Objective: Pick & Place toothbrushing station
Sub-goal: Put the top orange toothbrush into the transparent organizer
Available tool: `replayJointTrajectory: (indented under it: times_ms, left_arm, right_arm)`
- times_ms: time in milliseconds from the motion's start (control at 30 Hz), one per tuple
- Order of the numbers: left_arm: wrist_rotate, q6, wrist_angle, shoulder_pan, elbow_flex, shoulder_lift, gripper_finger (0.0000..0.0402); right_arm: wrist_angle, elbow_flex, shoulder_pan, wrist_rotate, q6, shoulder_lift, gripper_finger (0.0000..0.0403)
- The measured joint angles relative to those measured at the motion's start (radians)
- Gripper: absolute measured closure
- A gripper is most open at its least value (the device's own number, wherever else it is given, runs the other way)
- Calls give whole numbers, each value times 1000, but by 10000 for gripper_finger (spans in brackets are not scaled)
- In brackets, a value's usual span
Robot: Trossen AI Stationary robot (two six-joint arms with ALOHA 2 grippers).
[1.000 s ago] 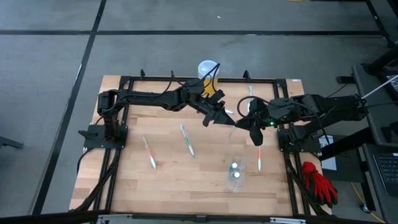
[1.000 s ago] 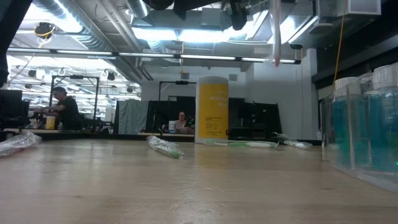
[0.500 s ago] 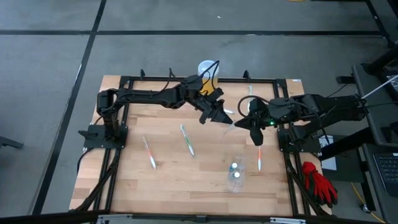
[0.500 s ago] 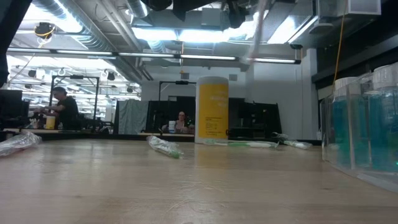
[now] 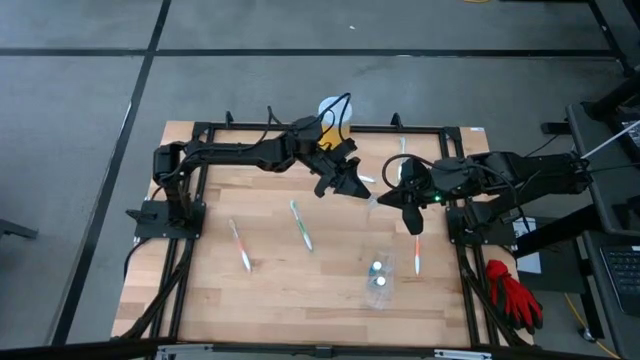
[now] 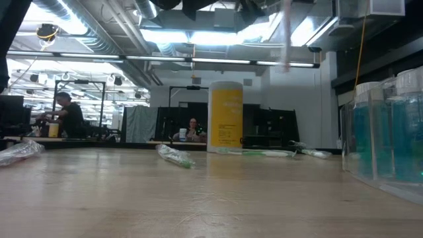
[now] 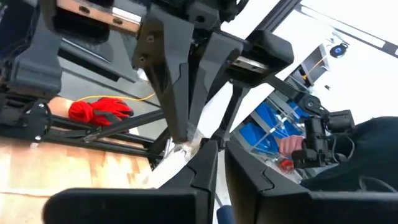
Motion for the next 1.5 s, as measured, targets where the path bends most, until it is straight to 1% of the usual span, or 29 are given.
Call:
replayJointTrajectory:
  times_ms: [200, 333, 433, 600, 700, 800, 967, 1033, 1133, 1200, 1500]
  left_arm:
    - [21, 1, -5, 30, 0, -4, 347]
    - [88, 7, -20, 66, 0, -28, 333]
    - [132, 36, -78, 103, 0, -72, 330]
    - [124, 169, -258, 160, 0, -183, 336]
    - [89, 249, -374, 183, 0, -254, 340]
    - [32, 320, -476, 192, 0, -325, 340]
    - [-70, 366, -587, 187, 1, -423, 339]
    - [-104, 367, -607, 176, 1, -453, 341]
    - [-128, 359, -614, 152, 1, -490, 344]
    - [-166, 352, -614, 129, 1, -511, 345]
    - [-286, 351, -613, 43, 1, -560, 342]
  right_arm:
    - [3, 0, 0, -4, 13, 0, 402]
    - [-8, 14, 15, 10, 15, 0, 402]
    - [-55, 45, 39, 33, 34, 0, 402]
    - [-197, 96, 106, 56, 118, 0, 402]
    - [-217, 103, 155, 56, 161, 0, 403]
    - [-240, 103, 204, 83, 203, 0, 403]
    - [-259, 103, 271, 148, 273, 1, 403]
    - [-278, 103, 291, 165, 300, 5, 403]
    - [-307, 103, 317, 179, 334, 25, 403]
    - [-308, 103, 327, 179, 346, 40, 403]
    - [-323, 103, 358, 179, 372, 111, 403]
